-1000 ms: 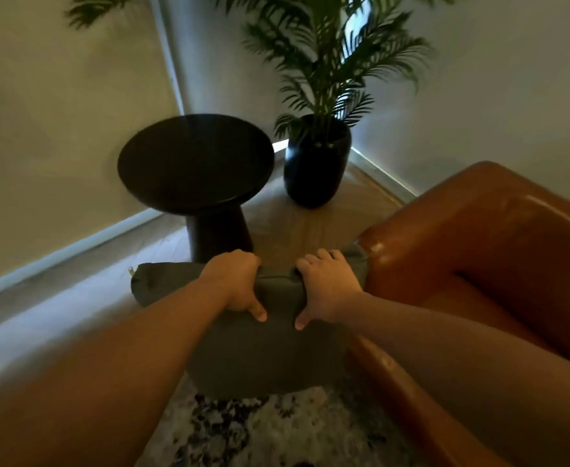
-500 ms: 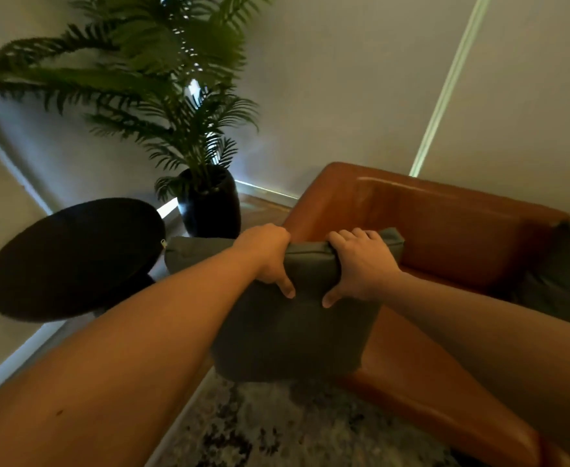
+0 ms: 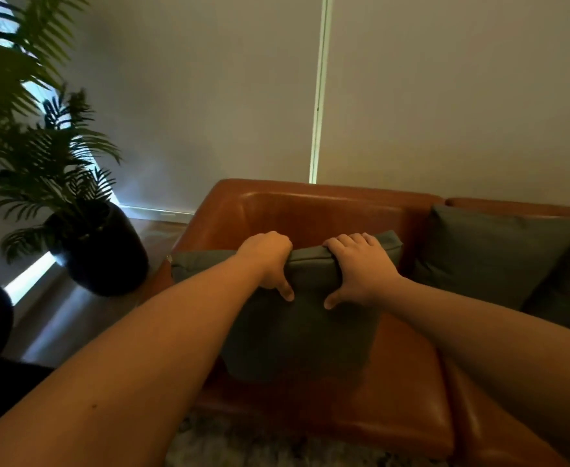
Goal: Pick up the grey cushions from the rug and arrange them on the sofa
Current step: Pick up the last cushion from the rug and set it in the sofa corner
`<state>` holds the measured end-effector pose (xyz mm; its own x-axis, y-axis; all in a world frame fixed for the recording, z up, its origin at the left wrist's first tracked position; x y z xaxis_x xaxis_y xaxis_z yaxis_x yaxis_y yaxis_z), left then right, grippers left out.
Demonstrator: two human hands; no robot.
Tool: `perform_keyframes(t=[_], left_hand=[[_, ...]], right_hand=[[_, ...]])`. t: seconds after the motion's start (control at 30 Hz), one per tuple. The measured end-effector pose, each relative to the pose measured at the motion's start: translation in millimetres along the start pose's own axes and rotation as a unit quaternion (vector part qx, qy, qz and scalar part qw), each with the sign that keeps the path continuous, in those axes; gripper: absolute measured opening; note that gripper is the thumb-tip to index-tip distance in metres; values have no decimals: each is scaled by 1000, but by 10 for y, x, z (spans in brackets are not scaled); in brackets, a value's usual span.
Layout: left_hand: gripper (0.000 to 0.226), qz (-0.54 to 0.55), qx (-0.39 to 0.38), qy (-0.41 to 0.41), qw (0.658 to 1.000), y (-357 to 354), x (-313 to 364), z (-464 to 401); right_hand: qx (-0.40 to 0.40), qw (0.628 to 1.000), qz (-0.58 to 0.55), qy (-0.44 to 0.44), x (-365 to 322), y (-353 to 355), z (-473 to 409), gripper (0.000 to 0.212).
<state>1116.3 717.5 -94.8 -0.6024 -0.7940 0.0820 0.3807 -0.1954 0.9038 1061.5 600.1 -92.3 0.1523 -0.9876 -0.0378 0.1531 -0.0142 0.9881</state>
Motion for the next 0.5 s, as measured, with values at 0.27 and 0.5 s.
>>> perform_keyframes(t=[0.27, 0.5], left_hand=[[64, -31, -20, -45, 998, 251, 335, -1027], [68, -55, -49, -74, 995, 454, 235, -2090]], right_hand=[[-11, 998, -28, -49, 948, -186, -439, 108], [-35, 995, -43, -79, 1586, -336, -1184, 110]])
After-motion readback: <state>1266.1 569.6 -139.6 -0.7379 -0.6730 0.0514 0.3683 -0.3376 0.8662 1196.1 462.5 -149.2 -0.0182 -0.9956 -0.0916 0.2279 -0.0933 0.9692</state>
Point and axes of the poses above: each hand's wrist, its own z-axis away from the middle knuckle, its own y-axis out of the back of the hand, x = y × z, the point moved 9 cm from there along -z, towards the middle knuckle, and after that the axes turned 8 degrees about -x, right-handed, at the moved point
